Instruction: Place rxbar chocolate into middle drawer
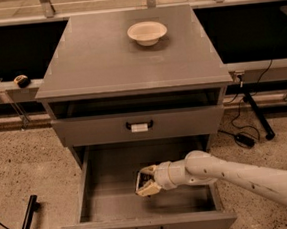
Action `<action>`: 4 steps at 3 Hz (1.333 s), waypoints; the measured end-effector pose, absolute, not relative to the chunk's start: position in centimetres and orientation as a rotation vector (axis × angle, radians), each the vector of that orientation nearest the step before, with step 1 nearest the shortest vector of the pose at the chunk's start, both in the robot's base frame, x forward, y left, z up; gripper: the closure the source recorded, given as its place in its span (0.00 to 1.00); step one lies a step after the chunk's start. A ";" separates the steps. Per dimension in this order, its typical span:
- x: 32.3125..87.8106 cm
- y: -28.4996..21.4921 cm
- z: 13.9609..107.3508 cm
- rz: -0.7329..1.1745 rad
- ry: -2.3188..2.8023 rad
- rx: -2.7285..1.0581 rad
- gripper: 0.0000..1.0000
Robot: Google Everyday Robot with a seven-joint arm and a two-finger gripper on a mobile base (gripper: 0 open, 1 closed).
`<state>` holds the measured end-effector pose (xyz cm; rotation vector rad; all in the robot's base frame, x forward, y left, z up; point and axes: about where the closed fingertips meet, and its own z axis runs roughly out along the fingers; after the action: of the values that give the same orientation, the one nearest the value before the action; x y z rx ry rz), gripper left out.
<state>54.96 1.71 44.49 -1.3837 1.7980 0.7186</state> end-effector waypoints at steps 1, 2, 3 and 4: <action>56.4 0.9 41.8 0.640 1.815 -1.415 1.00; 57.4 0.6 39.4 0.680 1.863 -1.379 0.81; 57.5 0.6 39.3 0.680 1.863 -1.376 0.58; 57.5 0.6 39.3 0.680 1.863 -1.376 0.35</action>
Offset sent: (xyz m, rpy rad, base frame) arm 0.0368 -0.0182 -0.0809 -0.0281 0.1004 -0.0621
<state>57.54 0.60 39.30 -1.3758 1.8631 0.6802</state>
